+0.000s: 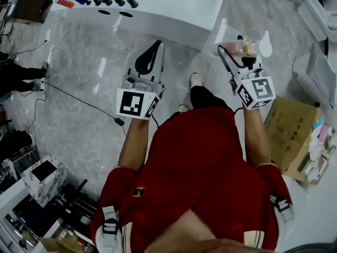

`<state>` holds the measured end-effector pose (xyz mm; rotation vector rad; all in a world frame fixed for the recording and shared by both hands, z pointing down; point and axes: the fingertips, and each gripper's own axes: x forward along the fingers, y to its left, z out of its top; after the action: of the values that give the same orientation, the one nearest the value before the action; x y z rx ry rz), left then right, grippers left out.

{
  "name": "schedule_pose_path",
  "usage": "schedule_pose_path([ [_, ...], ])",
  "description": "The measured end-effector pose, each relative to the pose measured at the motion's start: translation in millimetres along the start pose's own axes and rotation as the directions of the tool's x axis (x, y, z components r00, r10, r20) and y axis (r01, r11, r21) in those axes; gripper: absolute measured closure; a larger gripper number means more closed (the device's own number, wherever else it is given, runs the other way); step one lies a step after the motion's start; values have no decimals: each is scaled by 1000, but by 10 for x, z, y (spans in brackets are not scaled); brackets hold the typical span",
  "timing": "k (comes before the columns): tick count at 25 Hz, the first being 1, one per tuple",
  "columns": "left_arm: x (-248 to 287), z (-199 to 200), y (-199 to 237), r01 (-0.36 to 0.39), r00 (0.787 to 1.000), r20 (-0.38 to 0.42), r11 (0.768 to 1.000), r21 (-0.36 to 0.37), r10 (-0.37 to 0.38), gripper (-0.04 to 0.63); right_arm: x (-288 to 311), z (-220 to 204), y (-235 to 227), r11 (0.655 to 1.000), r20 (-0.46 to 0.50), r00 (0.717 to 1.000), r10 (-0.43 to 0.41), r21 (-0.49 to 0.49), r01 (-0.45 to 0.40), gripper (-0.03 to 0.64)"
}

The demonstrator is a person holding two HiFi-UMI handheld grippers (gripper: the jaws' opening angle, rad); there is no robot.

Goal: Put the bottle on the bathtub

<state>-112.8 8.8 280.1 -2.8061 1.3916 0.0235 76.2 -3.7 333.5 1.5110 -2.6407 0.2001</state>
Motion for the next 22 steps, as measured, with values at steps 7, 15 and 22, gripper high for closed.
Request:
schedule_pose_path([
  [7,572,-161,200,-27,999,-33,1000,5,27,589,429,-143,-477,1000,-27,1000,15,-18,-16,310],
  [15,1074,-354,402,-66,995,-71,998,7,66,589,963,-394,-800,995,-71,994,84,-43,-87,310],
  [22,1406,-502,570,-115,989,-96,993,-3,115,589,1378,-630,-993,987,-114,984,140,-61,-148,310],
])
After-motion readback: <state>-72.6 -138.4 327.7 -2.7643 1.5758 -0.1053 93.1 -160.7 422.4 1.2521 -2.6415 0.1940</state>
